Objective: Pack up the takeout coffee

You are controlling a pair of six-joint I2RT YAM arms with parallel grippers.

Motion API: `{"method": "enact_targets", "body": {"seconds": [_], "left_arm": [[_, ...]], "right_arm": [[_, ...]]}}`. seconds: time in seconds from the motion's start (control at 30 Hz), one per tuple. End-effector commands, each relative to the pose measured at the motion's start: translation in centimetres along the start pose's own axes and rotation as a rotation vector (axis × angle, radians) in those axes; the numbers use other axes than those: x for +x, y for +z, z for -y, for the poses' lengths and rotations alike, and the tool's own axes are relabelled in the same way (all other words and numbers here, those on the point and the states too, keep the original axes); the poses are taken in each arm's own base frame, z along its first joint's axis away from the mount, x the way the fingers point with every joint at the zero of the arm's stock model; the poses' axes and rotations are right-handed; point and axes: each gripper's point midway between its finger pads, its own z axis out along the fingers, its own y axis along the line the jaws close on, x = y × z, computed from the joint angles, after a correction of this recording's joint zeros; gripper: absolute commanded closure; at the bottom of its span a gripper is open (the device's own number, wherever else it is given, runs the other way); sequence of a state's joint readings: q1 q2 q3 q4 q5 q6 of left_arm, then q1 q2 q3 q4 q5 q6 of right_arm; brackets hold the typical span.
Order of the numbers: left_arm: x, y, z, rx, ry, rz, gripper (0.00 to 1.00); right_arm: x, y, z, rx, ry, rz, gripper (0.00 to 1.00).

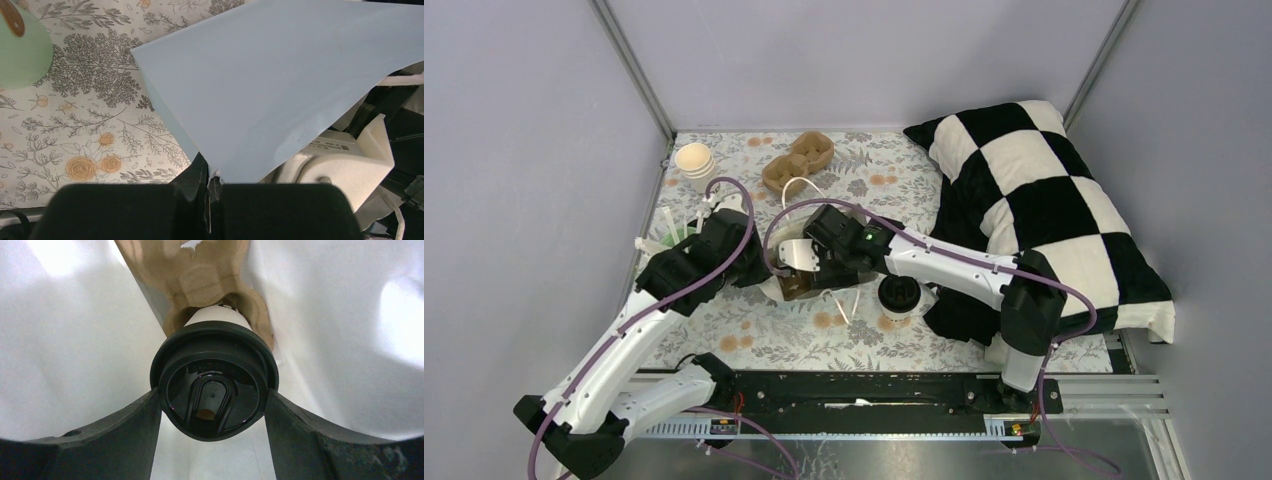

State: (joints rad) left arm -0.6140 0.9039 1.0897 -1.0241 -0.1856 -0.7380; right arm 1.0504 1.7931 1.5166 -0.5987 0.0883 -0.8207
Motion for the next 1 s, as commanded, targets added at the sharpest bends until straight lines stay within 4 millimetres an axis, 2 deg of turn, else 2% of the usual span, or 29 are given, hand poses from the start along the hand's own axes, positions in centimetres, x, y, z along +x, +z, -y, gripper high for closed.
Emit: {"method": "enact_targets", "body": {"seconds": [0.0,0.2,0.33,0.53,0.73,0.9,0.97], "left_arm": [[-1.0,-0.6,0.3,-0.007,-0.023,0.033,1.0],[-1.4,-0.3,-0.1,-0.032,0.016,0.046,1.0],[-1.8,-0.1,-0.4,-0.054,0.058,0.057,1.0],[-3.1,0.0,-0.5,-0.079,0.11,0.092,1.0],[-3.7,0.6,-0.3,-0.092,0.162,0.093,1.0],[-3.9,0.9,-0.2,-0.094,0.188,0.093,1.0],[-3.9,0.8,-0.1,-0.09,0.194,0.092,1.0]], "right_arm": [[3.1,1.6,-2.8,-0.122,0.092,-0.121,0.65],[4.8,2.6,-2.7,-0.134,0.125,-0.177,0.66],[6.2,3.6,-3.4,-0.161,0.144,-0.22,0.67],[7.1,4.8,-3.7,-0.18,0.139,-0.261,0.67],[6.4,5.7,-3.4,-0.202,0.119,-0.244,0.69],[5.6,7.8,-3.6,-0.219,0.139,-0.224,0.72],[6.0,8.5,-3.7,-0.212,0.16,-0.244,0.73]]}}
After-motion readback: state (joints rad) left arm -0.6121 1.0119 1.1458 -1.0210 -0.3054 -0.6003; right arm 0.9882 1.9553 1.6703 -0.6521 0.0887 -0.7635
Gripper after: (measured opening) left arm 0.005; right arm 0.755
